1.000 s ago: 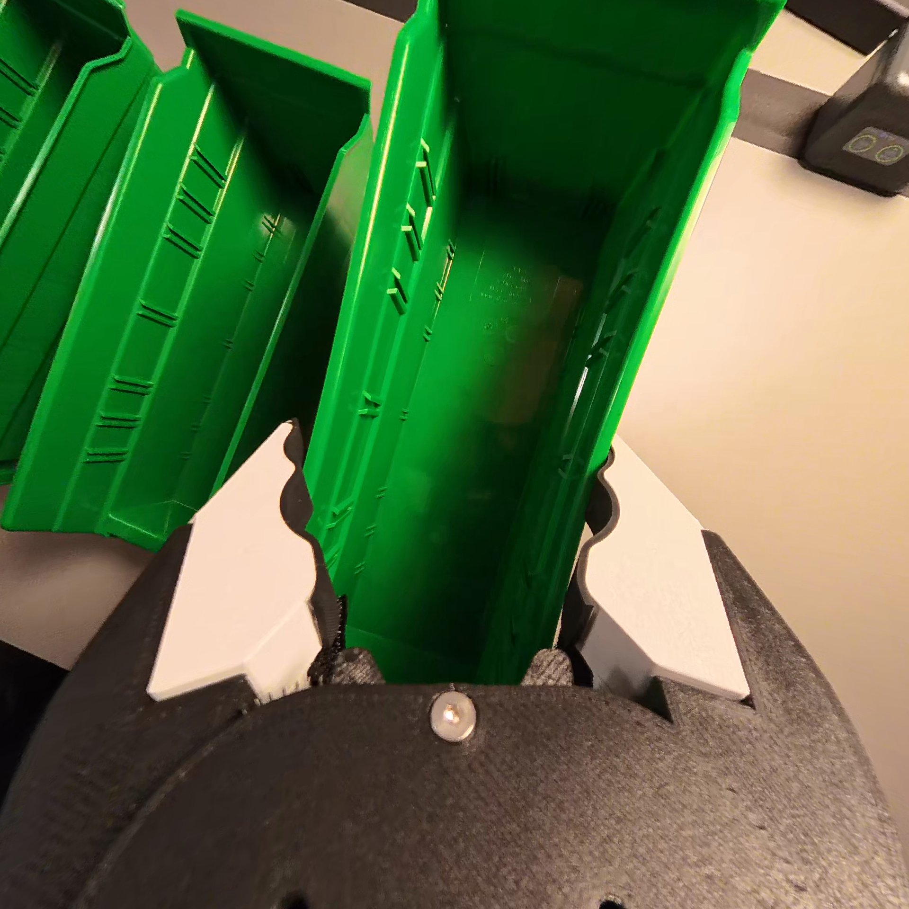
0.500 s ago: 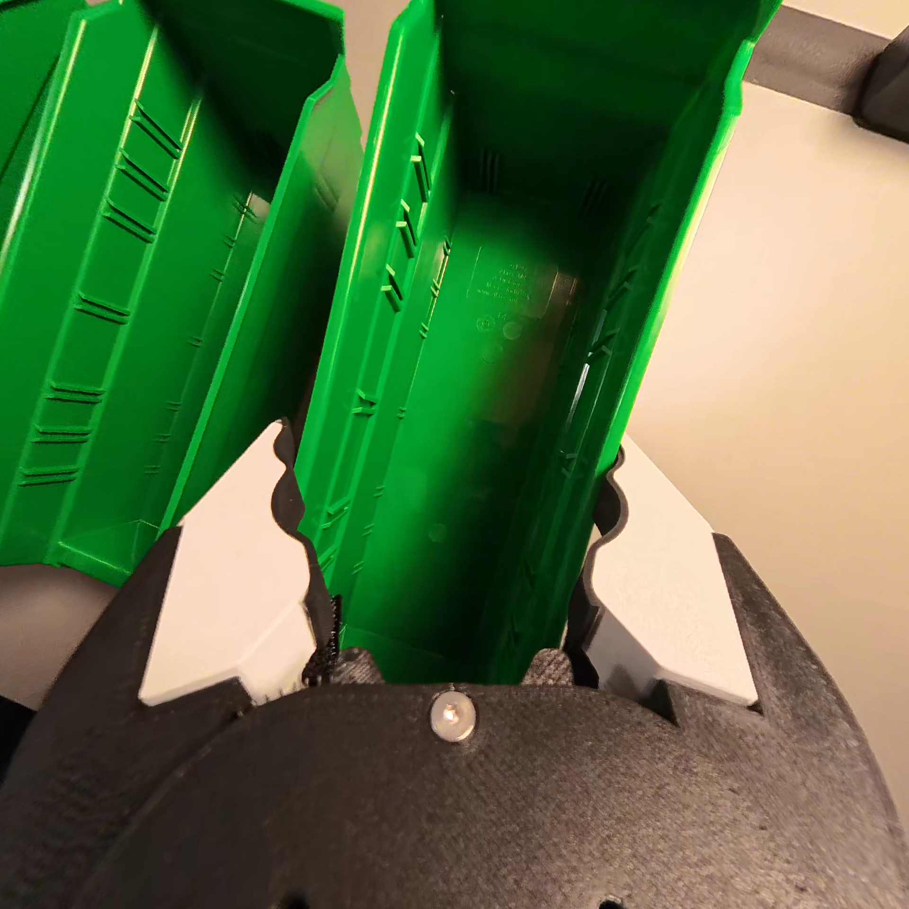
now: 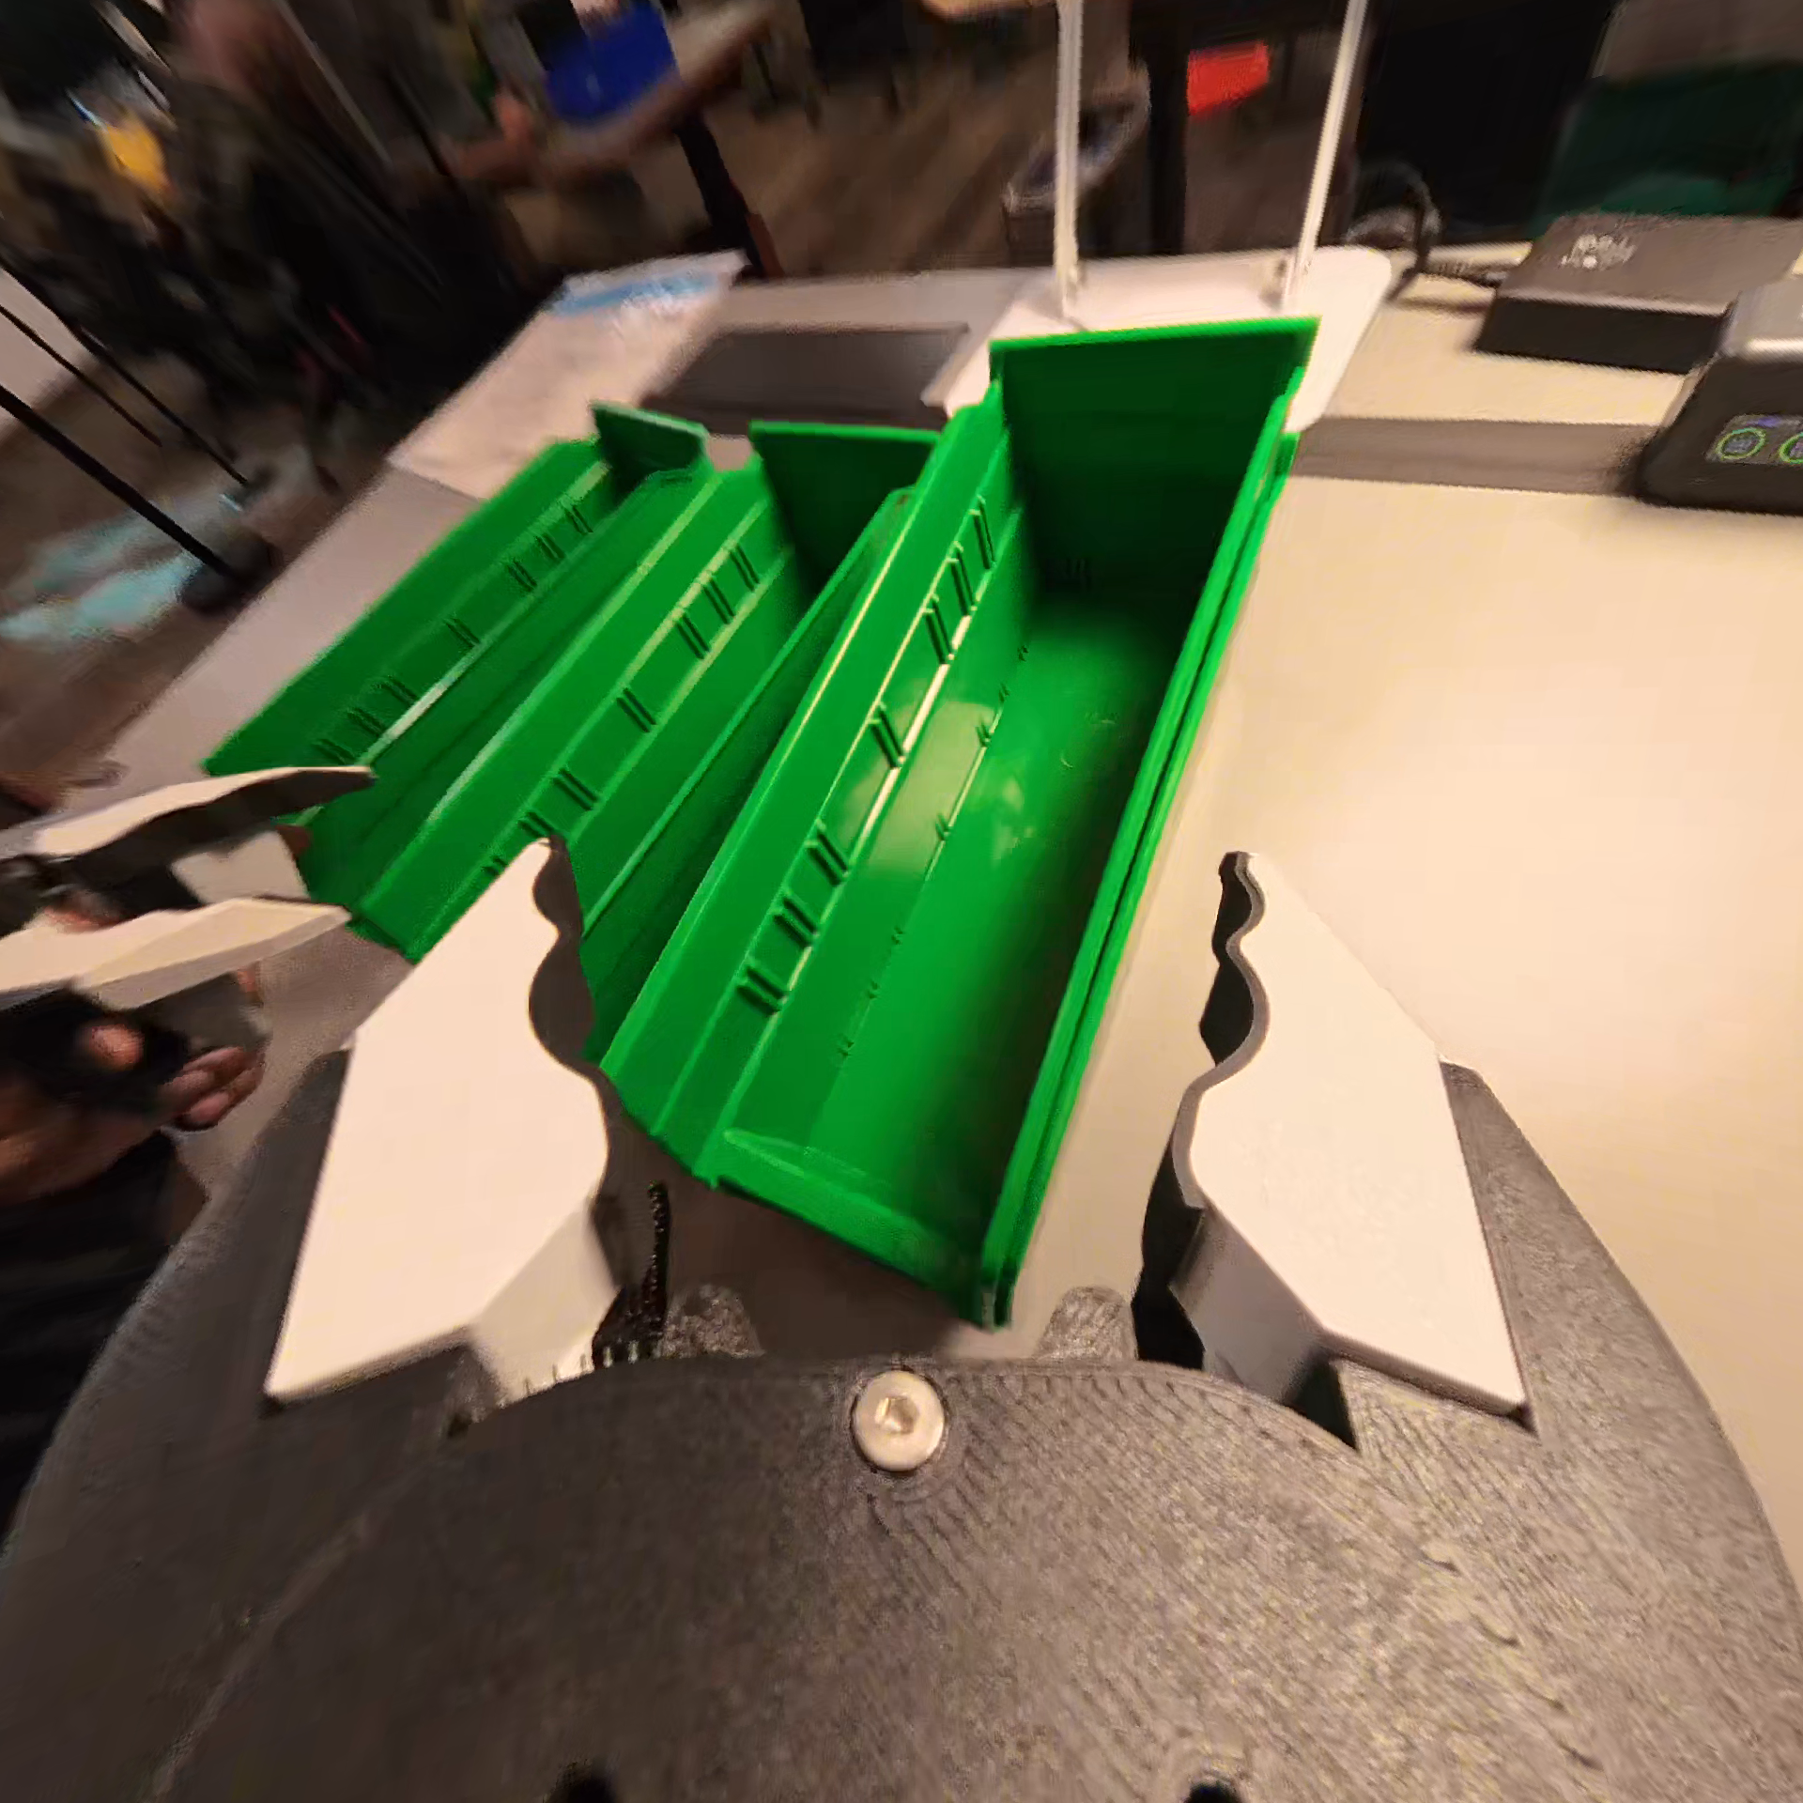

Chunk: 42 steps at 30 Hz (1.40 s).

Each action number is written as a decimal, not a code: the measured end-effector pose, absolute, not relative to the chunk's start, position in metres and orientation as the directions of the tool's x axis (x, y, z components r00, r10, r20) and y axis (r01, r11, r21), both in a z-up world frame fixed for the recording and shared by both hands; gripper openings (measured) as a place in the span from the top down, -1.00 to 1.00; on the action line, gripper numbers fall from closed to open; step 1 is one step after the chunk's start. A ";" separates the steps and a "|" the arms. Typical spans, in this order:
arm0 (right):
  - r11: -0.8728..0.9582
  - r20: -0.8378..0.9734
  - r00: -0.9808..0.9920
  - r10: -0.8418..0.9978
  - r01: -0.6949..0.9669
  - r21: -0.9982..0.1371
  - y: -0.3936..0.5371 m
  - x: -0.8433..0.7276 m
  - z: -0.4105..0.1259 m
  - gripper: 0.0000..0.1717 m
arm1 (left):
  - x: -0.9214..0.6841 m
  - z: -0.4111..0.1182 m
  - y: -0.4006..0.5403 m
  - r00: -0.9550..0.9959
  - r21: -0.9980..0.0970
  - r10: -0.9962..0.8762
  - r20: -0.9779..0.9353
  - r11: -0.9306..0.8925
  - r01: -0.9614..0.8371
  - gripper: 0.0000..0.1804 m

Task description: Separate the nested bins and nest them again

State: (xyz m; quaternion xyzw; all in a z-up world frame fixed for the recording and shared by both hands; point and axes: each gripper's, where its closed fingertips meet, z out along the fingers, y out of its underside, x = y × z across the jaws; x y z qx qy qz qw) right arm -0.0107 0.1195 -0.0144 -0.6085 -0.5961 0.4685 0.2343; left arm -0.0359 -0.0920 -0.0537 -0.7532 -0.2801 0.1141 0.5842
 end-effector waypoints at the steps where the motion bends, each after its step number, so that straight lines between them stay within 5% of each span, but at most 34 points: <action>1: -0.218 -0.325 -0.168 0.931 0.460 -0.861 0.122 0.000 -0.014 -0.50 | -0.035 -0.054 -0.090 0.819 -0.944 0.552 0.156 -0.161 0.289 0.12; 9: -0.482 -0.572 -0.211 0.793 0.356 -0.800 0.137 0.039 -0.071 -0.39 | -0.038 -0.059 -0.078 0.788 -0.930 0.601 0.137 -0.196 0.311 0.12; 20: -0.500 -0.666 -0.363 0.652 0.455 -0.737 0.080 0.032 -0.095 -0.33 | -0.060 -0.069 -0.059 0.763 -0.874 0.642 0.073 -0.328 0.360 -0.02; 27: -0.504 -0.667 -0.387 0.636 0.447 -0.739 0.079 0.031 -0.092 -0.32 | -0.080 -0.047 -0.043 0.775 -0.834 0.618 0.128 -0.357 0.422 -0.32; 34: -0.518 -0.668 -0.403 0.625 0.426 -0.742 0.080 0.036 -0.088 -0.27 | -0.118 -0.075 -0.020 0.766 -0.679 0.620 0.169 -0.490 0.546 -0.66; 42: -0.525 -0.678 -0.403 0.615 0.432 -0.733 0.082 0.038 -0.089 -0.25 | -0.136 -0.095 -0.001 0.784 -0.578 0.620 0.031 -0.629 0.520 -0.73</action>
